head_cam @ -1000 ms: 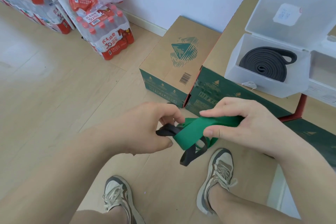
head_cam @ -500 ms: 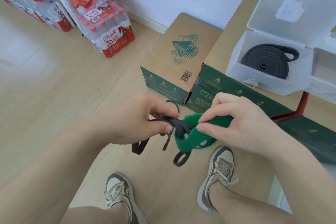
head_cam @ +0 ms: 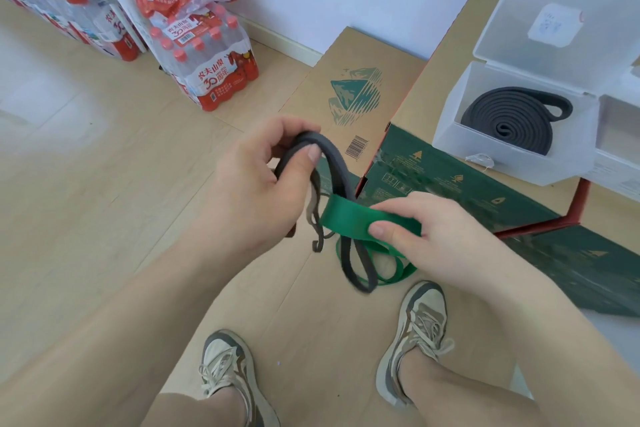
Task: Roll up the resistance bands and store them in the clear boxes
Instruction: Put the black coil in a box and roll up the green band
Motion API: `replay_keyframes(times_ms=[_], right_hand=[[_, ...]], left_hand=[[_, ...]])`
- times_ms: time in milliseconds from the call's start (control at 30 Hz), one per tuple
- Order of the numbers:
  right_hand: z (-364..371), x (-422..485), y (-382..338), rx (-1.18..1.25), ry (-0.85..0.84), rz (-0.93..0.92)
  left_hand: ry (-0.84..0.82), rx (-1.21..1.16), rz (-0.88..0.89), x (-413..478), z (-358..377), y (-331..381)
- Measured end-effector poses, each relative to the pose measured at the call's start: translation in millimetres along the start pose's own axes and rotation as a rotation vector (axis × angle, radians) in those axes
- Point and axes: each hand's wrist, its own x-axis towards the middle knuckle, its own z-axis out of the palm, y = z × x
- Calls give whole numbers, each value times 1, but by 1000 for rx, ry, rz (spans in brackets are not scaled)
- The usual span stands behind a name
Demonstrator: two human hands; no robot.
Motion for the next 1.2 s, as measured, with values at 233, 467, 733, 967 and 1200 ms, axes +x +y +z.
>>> replay_keyframes(times_ms=[233, 467, 733, 967, 1200], right_hand=[[-8, 0, 3, 137, 187, -5], [-5, -7, -10, 250, 213, -222], [-18, -13, 1, 357, 95, -269], [-18, -15, -1, 370, 133, -266], [-16, -19, -3, 421, 72, -232]], left_hand=[[-276, 486, -134, 3, -9, -17], [-559, 519, -28, -6, 4, -17], [-573, 456, 117, -4, 11, -27], [-689, 401, 110, -10, 15, -16], [-514, 320, 40, -5, 10, -23]])
